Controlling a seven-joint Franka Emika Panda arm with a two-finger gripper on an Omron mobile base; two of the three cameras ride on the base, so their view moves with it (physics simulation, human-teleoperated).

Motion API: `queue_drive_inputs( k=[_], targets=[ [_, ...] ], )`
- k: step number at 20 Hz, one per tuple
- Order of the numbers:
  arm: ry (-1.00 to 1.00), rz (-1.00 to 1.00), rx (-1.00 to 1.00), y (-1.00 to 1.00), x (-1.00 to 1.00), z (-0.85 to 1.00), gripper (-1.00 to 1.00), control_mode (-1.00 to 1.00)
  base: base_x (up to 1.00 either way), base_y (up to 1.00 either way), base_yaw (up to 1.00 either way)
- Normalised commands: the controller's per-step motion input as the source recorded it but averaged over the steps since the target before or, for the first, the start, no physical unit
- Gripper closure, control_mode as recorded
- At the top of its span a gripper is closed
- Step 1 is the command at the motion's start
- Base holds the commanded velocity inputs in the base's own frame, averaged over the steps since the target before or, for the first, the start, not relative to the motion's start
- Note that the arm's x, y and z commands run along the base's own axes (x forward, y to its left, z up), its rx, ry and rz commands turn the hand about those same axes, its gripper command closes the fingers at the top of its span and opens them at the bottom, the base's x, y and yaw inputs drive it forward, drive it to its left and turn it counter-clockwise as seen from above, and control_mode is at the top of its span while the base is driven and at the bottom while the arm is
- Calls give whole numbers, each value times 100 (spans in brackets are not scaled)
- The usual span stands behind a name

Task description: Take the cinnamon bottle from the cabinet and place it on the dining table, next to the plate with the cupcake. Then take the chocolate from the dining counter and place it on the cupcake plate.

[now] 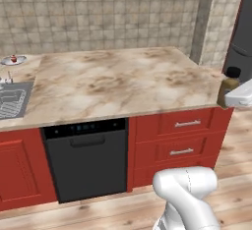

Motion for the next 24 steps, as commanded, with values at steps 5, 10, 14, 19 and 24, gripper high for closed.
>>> queue_drive_inputs(
  k=[5,10,14,19,24],
  targets=[
    [0,0,0,0,0,0,100,100,9,-100,18],
    [0,0,0,0,0,0,100,100,11,-100,17],
    [0,0,0,0,0,0,100,100,15,-100,16],
    [0,0,0,0,0,0,100,100,50,-100,15],
    [0,0,0,0,0,0,100,100,94,-100,11]
  ],
)
